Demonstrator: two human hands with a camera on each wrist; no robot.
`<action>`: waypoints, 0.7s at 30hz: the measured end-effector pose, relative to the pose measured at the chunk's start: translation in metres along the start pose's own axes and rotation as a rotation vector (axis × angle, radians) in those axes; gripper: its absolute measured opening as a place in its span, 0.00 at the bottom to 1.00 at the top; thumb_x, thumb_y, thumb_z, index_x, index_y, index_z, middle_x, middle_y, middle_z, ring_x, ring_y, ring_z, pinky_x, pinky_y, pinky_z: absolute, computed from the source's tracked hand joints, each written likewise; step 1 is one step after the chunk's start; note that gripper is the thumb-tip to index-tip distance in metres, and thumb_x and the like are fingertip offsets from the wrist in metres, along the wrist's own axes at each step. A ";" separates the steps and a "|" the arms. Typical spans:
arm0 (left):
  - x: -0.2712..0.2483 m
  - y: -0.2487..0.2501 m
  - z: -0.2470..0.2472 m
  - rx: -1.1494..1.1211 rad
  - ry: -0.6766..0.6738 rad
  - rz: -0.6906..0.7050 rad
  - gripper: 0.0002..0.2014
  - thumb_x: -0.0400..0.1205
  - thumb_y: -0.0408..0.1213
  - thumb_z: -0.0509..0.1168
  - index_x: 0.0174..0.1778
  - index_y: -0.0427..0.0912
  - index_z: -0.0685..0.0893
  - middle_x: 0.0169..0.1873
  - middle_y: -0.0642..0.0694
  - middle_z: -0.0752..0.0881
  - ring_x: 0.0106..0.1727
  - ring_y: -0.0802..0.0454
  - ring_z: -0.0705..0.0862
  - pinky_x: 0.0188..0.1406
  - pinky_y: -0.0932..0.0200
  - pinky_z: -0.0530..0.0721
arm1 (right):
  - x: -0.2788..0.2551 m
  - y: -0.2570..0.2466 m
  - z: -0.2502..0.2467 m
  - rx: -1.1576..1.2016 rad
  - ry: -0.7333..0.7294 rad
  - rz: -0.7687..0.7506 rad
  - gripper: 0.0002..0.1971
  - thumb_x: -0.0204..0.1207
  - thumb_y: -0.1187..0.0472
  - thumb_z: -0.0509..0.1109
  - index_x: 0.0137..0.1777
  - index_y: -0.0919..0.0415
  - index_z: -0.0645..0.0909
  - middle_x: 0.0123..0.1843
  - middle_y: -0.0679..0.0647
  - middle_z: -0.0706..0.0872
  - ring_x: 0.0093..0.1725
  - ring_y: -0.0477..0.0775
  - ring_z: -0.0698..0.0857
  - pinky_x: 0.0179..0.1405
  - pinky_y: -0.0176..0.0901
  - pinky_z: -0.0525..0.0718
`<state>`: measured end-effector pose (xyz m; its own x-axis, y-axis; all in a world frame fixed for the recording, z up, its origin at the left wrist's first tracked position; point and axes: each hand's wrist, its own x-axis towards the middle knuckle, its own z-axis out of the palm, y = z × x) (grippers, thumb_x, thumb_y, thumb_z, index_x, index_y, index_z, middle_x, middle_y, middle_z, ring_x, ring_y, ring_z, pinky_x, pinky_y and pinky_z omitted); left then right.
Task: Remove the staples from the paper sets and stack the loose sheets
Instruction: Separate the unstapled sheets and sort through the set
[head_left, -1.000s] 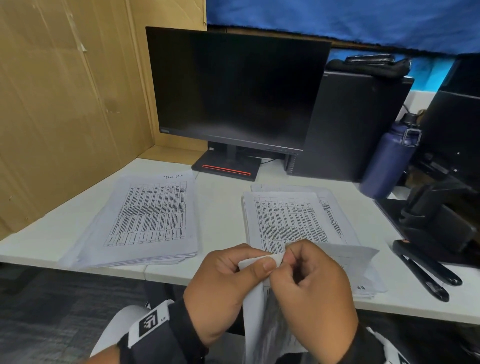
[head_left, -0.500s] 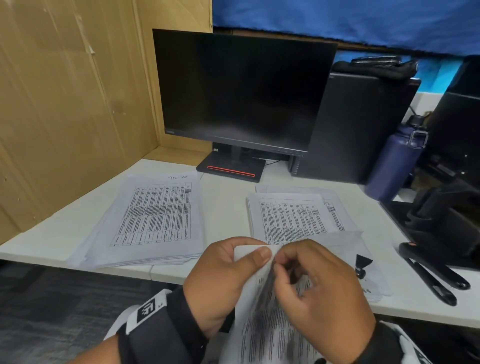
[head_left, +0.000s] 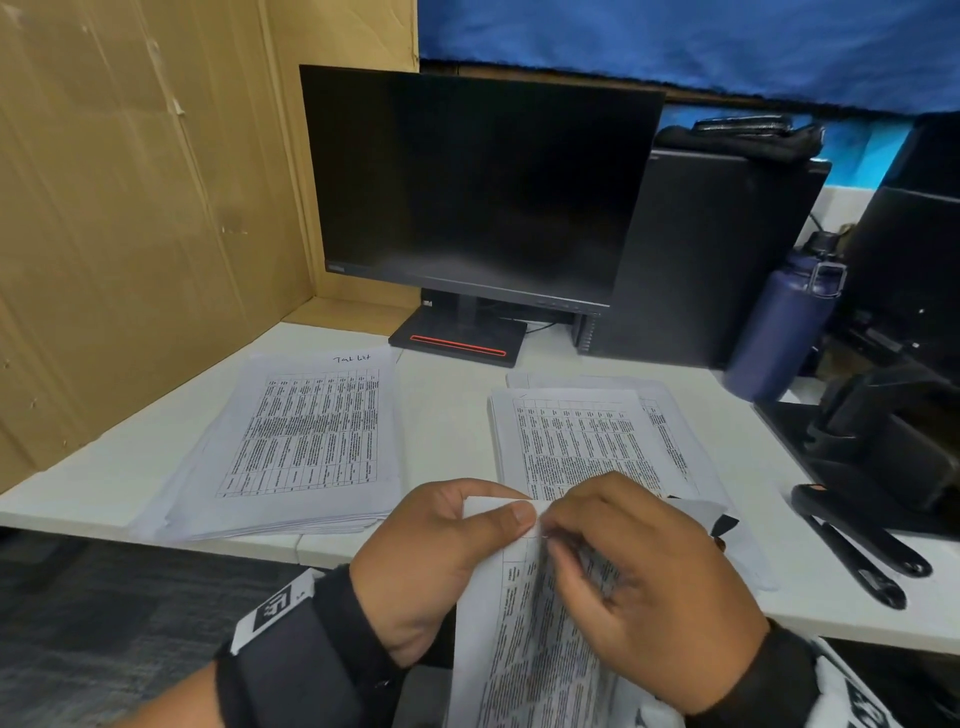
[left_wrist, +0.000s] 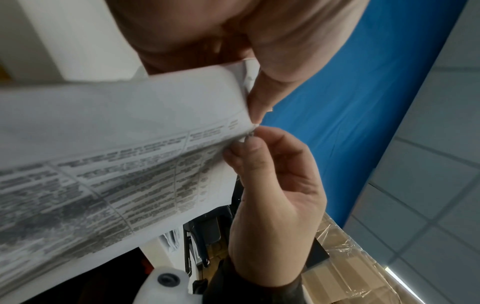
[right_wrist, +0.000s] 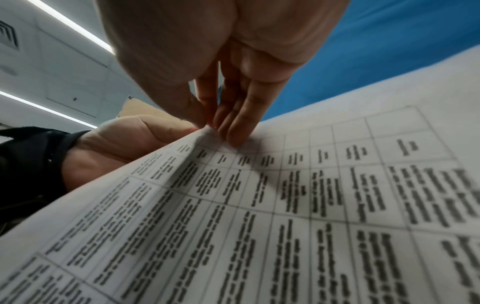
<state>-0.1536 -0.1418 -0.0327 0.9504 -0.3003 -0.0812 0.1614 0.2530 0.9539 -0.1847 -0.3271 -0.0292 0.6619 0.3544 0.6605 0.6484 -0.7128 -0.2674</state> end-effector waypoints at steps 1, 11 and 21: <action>0.000 0.000 -0.001 -0.001 -0.005 0.000 0.03 0.72 0.33 0.82 0.38 0.44 0.96 0.41 0.32 0.93 0.44 0.38 0.91 0.60 0.40 0.87 | 0.000 0.001 -0.001 -0.014 -0.006 -0.006 0.04 0.79 0.61 0.71 0.48 0.56 0.87 0.46 0.47 0.84 0.43 0.48 0.84 0.41 0.43 0.84; 0.005 -0.009 -0.004 0.181 -0.019 0.067 0.14 0.66 0.48 0.81 0.44 0.44 0.96 0.45 0.35 0.95 0.49 0.40 0.92 0.67 0.33 0.86 | 0.000 0.000 0.000 -0.071 0.014 -0.006 0.03 0.77 0.61 0.71 0.42 0.56 0.84 0.40 0.47 0.82 0.36 0.52 0.83 0.32 0.49 0.83; 0.001 -0.012 0.000 0.588 -0.045 0.283 0.08 0.79 0.46 0.73 0.47 0.49 0.95 0.39 0.58 0.90 0.45 0.63 0.89 0.48 0.74 0.78 | -0.001 -0.007 0.015 -0.059 0.053 0.308 0.07 0.69 0.52 0.62 0.33 0.51 0.70 0.30 0.43 0.72 0.30 0.45 0.73 0.26 0.41 0.70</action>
<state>-0.1549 -0.1455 -0.0441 0.9207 -0.3375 0.1959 -0.2775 -0.2134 0.9367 -0.1844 -0.3137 -0.0383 0.8022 0.0860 0.5908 0.3968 -0.8161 -0.4201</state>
